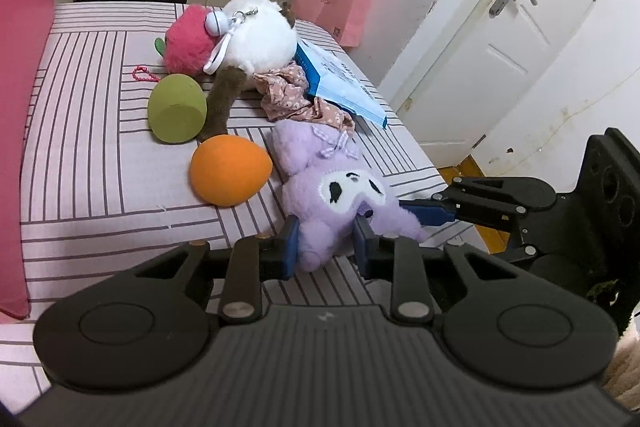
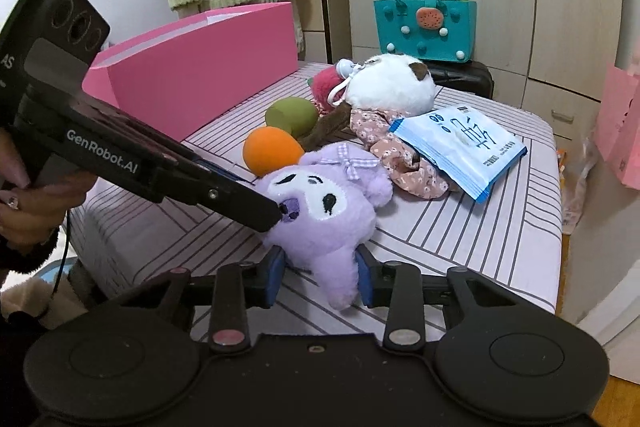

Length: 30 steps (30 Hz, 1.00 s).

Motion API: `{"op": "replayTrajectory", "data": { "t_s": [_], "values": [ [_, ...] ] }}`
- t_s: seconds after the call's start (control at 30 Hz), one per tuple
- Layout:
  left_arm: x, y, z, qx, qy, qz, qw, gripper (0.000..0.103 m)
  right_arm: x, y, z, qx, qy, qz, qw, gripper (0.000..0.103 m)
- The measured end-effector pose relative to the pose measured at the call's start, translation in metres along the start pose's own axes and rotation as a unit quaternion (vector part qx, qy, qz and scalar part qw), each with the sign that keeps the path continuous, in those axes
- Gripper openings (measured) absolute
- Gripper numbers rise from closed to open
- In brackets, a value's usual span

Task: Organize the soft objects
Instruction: 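Lift the purple plush with the right tool and carry it over the pink box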

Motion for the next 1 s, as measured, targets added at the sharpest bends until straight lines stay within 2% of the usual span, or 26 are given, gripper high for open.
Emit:
{"op": "replayTrajectory", "data": {
  "t_s": [0.5, 1.0],
  "values": [
    [-0.048, -0.011, -0.006, 0.053, 0.006, 0.015, 0.9985, 0.027, -0.022, 0.036, 0.03, -0.037, 0.028, -0.008, 0.999, 0.042],
    [-0.123, -0.005, 0.008, 0.066, 0.0, 0.027, 0.9975, 0.027, -0.036, 0.072, 0.087, -0.063, 0.02, 0.039, 0.997, 0.042]
  ]
}}
Point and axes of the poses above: each gripper's, at about its wrist camera, not at the fingertips, and x roughly the way its jaws point, y to its left, z to its top, the point moved 7 cm from there along x, roughly the way its jaws point, and after that the axes turned 13 degrees about -x, right-handed, at the moved point
